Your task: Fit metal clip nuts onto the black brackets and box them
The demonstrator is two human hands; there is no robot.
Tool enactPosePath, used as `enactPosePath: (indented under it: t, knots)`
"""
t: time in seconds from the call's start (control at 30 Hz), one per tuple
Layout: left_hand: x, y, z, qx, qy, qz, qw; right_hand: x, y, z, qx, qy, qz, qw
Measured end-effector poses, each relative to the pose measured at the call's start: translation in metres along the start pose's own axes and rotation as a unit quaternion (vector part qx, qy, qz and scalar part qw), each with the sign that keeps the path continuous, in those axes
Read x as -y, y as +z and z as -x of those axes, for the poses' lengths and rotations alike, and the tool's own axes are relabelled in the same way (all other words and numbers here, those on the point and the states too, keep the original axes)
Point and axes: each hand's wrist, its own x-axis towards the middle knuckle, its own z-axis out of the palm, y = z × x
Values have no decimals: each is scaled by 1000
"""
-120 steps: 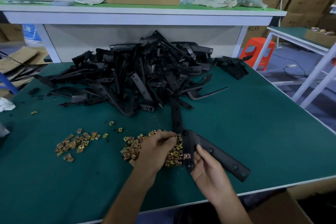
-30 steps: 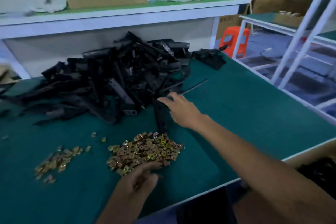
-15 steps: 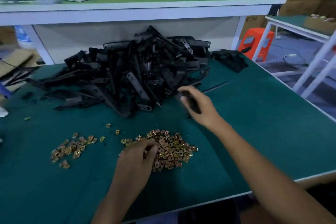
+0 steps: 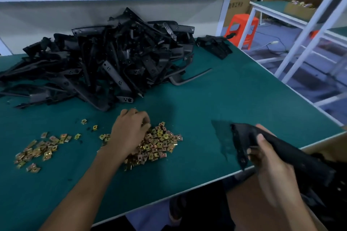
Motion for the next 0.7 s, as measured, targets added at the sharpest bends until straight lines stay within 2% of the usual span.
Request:
enactPosePath:
  t: [0.1, 0.2, 0.33, 0.4, 0.5, 0.6, 0.7]
  knots:
    - [-8, -9, 11, -20, -47, 99, 994, 0, -3, 6, -7, -10, -8, 1000]
    - [-21, -16, 29, -15, -111, 262, 959, -12, 23, 15, 30, 5, 0, 1000]
    - [-46, -10, 67, 15, -124, 475, 871, -42, 77, 31, 104, 36, -56, 992]
    - [-54, -4, 84, 24, -157, 546, 823, -55, 100, 42, 109, 62, -47, 991]
    - [-54, 2, 104, 33, -227, 611, 757, -69, 110, 51, 89, 68, 42, 993]
    - [-54, 6, 114, 52, -267, 653, 707, -77, 104, 54, 136, 67, 147, 977]
    - [-60, 7, 116, 59, -282, 692, 662, -81, 102, 51, 144, 44, 136, 979]
